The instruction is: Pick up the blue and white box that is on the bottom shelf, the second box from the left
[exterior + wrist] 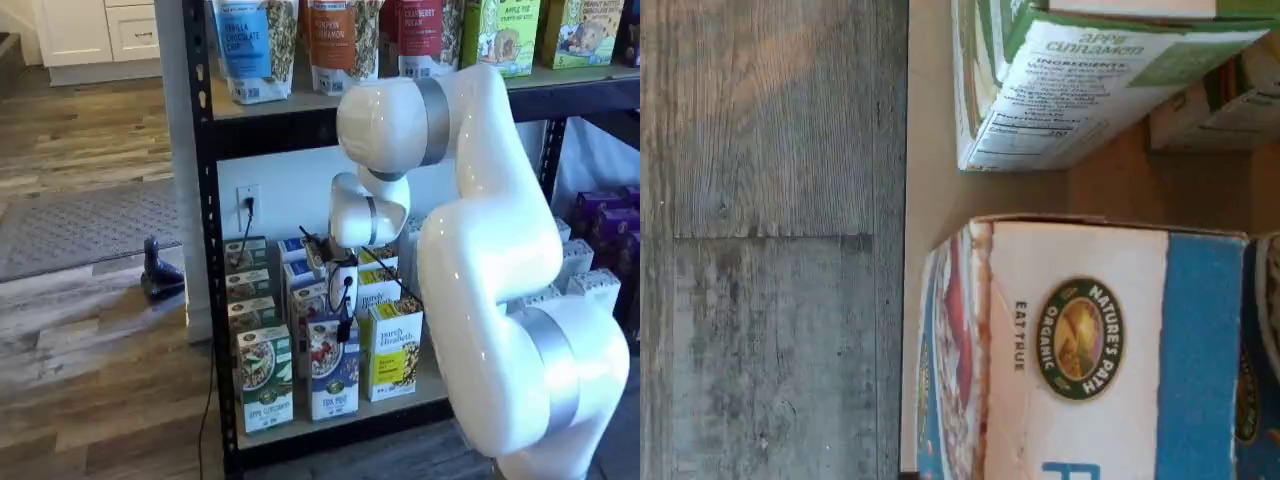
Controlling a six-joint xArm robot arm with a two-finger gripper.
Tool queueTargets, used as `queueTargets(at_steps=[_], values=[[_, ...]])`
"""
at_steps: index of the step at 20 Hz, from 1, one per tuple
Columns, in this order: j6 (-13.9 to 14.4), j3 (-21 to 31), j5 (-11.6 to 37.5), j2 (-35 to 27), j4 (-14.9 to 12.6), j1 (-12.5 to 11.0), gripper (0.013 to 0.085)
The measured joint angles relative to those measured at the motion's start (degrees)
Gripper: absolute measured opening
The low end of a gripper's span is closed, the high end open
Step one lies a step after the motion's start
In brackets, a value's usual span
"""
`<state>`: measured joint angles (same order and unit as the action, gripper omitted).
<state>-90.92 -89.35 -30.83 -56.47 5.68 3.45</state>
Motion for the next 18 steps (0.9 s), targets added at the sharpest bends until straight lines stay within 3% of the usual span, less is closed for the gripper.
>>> queueTargets(at_steps=[8,15,18], values=[[2.2,-2.1,-1.2,-1.9,-2.3,0.3,0.0850],[7.3,-4.4,-3.2,-4.1,-7.5,1.0,0.0850],[7.9,-4.3,-2.7,-4.4,-8.0,1.1,0.0850]])
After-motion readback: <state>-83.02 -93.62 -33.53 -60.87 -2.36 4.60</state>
